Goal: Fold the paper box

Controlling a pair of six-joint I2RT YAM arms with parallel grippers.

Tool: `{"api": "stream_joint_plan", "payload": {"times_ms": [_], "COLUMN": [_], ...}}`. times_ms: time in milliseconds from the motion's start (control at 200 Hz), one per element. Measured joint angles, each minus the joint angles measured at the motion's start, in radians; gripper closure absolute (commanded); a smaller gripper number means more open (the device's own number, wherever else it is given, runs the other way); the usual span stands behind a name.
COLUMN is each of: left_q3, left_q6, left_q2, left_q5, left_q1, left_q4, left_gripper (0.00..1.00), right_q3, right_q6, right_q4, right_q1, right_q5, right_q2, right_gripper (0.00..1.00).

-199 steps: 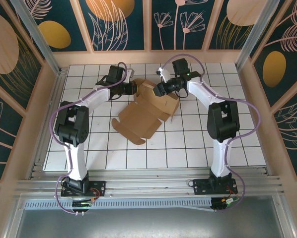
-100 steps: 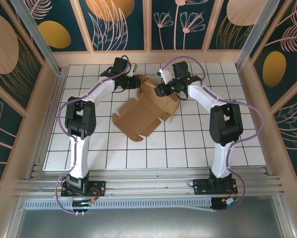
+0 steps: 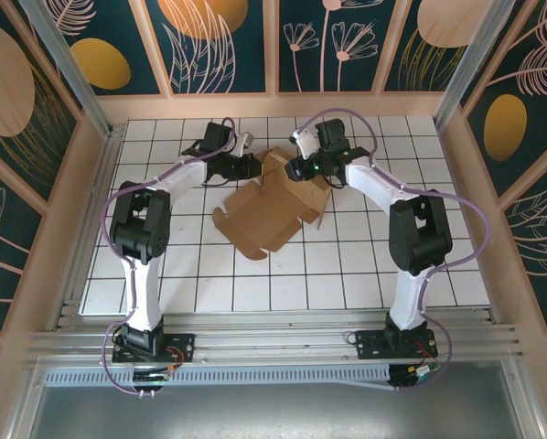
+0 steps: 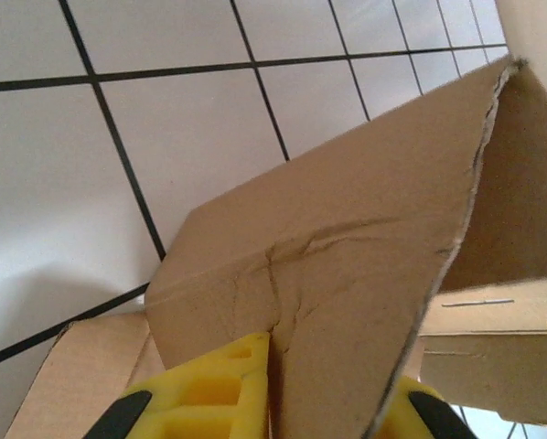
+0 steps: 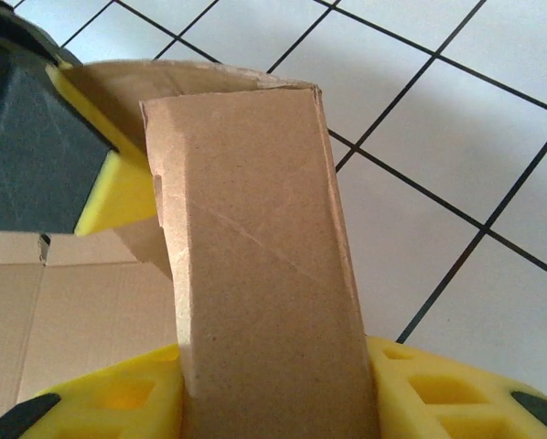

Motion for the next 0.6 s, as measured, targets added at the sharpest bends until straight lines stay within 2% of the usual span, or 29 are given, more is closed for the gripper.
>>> {"api": "stream_joint_plan", "payload": {"times_ms": [70,160,265,526,601], "left_q3": [-0.034,-0.087,-0.161,-0.291,-0.332], "left_q6": [0.001,-0.001,0.016,0.148,0.186], "left_q2": [-0.008,-0.029,-0.060,-0.184,-0.243], "left_q5": [0.014,0.021,0.010,-0.114,-0.156], "left_q1": [0.000,0.000,-0.005,-0.012,-0.012], "left_q4": [0.034,0.073,0.079,0.113,0.143], "left_gripper": [0.85,0.68,0.54,0.36,0.34], "right_q3": [-0.011,-0.026,-0.036,-0.049,-0.049], "right_q6": [-0.002,-0.008,-0.022,-0.067,-0.082], "right_q4": [0.007,0.016,0.032,0.040,0.040], "right_q1": [0.005,0.020,0.037,0.066,0.077], "right_q5": [0.013,0.041,0.074,0.145,0.172], "right_q2": [-0.008,-0.019,-0.021,-0.029,-0.029], "right_gripper": [0.56,0.56,0.56,0.56,0.56]}}
